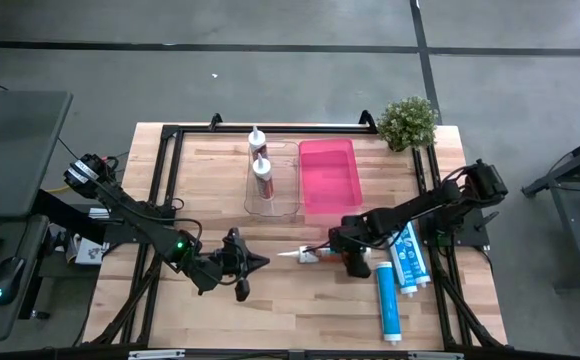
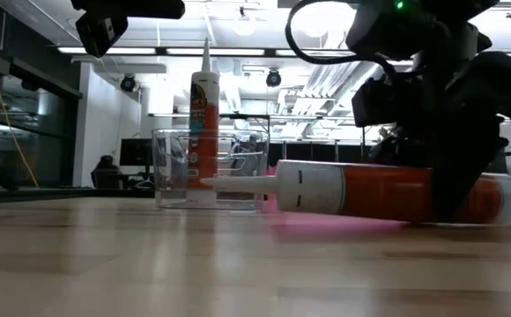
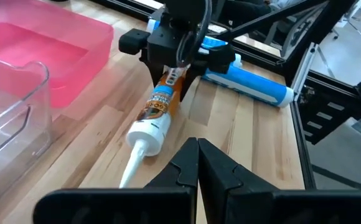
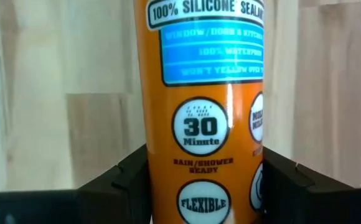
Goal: Pick & place silicon tubes, Sealant and Lysol wipes
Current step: Put the orange sealant into the transparent bin
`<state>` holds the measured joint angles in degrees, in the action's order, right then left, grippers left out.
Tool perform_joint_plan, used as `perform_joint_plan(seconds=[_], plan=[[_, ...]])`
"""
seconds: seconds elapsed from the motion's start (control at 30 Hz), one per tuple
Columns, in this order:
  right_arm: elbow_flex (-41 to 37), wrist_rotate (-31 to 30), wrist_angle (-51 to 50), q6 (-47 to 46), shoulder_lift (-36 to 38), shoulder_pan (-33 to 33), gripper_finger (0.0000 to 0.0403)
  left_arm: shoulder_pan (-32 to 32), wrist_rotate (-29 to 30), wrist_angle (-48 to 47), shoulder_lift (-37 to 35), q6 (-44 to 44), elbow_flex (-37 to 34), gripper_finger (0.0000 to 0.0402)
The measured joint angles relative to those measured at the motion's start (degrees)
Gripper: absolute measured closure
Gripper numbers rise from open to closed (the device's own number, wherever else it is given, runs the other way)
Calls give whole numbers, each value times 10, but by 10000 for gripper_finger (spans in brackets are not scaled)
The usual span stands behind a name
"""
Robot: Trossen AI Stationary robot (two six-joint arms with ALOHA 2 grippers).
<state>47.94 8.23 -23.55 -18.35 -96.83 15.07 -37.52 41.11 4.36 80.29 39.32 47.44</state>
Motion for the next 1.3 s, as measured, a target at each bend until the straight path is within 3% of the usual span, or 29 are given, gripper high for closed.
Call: perform_joint_plan(seconds=[0.27, 0.73, 1.0, 1.17, 1.3], plan=[[21, -15, 9, -65, 62, 10, 203, 0, -11, -2, 0, -1, 0, 401], [207, -239, -127, -63, 140, 49, 203, 1, 29, 34, -62, -88, 1, 401], [302, -299, -42, 17, 147, 42, 203, 9, 43, 162, -110, -238, 2, 401], [324, -292, 51, 61, 143, 32, 203, 44, -13, 282, -113, -316, 2, 401], [326, -283, 93, 82, 138, 32, 203, 79, -62, 304, -113, -316, 2, 401]])
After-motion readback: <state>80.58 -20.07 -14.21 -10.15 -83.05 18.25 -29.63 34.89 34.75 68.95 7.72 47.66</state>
